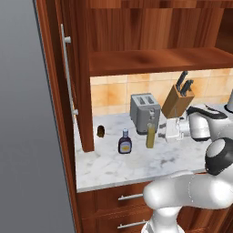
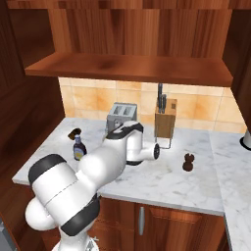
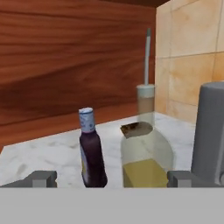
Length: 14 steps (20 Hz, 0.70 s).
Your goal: There are various items on the counter. Only move the condiments/shakers into the cabinet.
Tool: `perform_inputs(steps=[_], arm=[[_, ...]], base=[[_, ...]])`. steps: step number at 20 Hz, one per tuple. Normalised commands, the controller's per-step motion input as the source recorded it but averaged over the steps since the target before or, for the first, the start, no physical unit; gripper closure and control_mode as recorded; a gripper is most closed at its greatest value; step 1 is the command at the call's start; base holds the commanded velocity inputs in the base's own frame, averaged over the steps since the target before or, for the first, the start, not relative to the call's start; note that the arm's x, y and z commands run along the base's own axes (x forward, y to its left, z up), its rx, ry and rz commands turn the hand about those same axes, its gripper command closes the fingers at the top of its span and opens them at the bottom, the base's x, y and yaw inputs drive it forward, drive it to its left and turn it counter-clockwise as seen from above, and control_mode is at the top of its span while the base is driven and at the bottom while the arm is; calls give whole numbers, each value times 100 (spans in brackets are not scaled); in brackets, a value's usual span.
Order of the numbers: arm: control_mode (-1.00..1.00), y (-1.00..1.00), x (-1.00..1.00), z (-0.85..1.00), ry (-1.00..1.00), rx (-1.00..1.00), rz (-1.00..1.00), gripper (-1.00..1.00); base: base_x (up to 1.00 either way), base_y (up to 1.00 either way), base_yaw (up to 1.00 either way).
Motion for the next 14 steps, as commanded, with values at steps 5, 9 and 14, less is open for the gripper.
perform_inputs(steps=[5,9,14], arm=[[-100,13,9,-10,8,0,0,-100],[-100,5,12,-9,3,0,1,-100],[-100,6,17,-3,0,0,1,-100]], base=[[0,0,0],[0,0,0],[0,0,0]])
